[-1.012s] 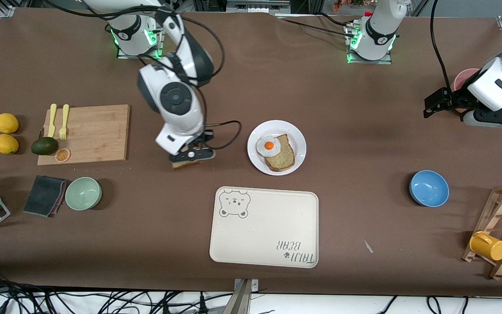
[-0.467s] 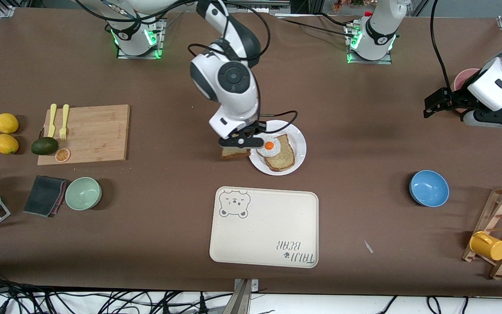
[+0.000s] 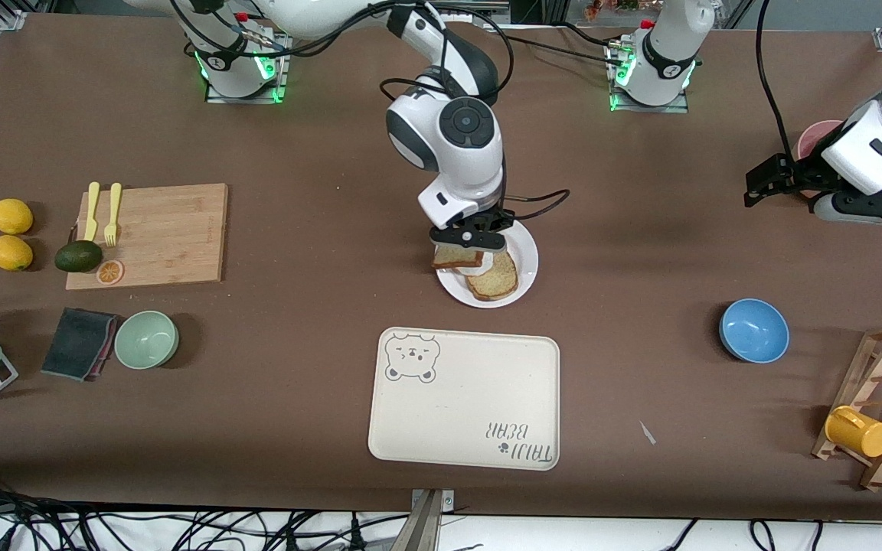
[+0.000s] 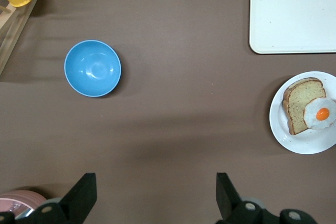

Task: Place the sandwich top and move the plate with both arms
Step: 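Lower the bread onto the egg slice and open the right gripper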

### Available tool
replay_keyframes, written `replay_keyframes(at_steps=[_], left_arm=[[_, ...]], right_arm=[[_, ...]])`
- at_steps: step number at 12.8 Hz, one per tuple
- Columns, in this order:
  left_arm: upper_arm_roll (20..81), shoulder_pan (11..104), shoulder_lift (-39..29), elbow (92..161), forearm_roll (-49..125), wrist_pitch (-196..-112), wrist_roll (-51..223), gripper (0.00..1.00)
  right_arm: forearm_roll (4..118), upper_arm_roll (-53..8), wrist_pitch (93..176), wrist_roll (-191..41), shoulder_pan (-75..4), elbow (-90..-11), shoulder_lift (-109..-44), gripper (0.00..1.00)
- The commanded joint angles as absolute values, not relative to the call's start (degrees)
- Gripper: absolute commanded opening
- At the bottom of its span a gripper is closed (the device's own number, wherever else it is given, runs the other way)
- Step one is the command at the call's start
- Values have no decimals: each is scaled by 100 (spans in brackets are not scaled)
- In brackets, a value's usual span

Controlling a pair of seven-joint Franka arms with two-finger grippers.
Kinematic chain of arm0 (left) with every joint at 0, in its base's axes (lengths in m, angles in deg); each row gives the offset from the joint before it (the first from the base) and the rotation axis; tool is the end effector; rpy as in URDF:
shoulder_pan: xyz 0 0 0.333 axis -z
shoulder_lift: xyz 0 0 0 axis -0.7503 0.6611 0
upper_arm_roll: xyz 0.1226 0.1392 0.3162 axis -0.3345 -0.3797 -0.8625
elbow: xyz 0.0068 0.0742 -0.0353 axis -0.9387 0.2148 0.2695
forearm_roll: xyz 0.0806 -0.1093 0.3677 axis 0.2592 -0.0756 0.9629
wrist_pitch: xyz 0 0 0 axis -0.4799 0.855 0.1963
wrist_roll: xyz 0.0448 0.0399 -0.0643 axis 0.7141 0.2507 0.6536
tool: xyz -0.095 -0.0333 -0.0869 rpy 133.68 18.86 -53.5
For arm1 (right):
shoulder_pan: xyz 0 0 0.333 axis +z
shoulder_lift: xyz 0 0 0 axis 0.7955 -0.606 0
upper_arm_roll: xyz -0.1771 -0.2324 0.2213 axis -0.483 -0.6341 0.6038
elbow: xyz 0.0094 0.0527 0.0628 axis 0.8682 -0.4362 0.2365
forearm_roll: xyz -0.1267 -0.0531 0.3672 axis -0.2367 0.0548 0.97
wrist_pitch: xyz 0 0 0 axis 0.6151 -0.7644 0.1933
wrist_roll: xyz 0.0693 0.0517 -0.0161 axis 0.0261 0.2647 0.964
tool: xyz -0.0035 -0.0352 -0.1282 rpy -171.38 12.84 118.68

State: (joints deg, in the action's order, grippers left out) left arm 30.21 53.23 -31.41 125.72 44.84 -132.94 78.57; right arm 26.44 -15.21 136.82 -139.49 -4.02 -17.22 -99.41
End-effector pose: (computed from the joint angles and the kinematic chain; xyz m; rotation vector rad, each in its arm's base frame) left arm 0.5496 -0.0290 0.5979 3.1089 -0.0984 -0.0483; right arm 0.5166 0.6227 0.3338 -3.0152 0.2780 -0.0030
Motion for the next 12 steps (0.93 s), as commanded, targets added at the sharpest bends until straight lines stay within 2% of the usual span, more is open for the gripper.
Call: replay_keyframes(at_steps=[1, 5, 6, 8, 9, 12], left_arm=[[3043, 5319, -3110, 12470, 4704, -13187, 7870, 100], [3034, 5319, -3110, 12470, 4704, -13187, 7870, 100], [3042, 5319, -3110, 12470, 4704, -13187, 7870, 100], [3034, 5319, -3110, 12479, 4704, -13187, 7870, 100], [3034, 5319, -3110, 12479, 4695, -13187, 7870, 100], [3025, 5292, -3075, 12453, 4624, -13187, 7923, 100]], right_arm=[[2730, -1585, 13801, -14057, -366, -1420, -10268, 0], [2721, -1603, 13994, -14101, -322, -1428, -10409, 0], [2721, -1611, 14012, -14101, -322, -1428, -10418, 6], [2721, -1620, 14065, -14101, -330, -1428, -10445, 32], [2730, -1620, 14065, -14101, -330, -1428, -10445, 56], [2730, -1717, 14039, -14058, -322, -1428, -10383, 76]])
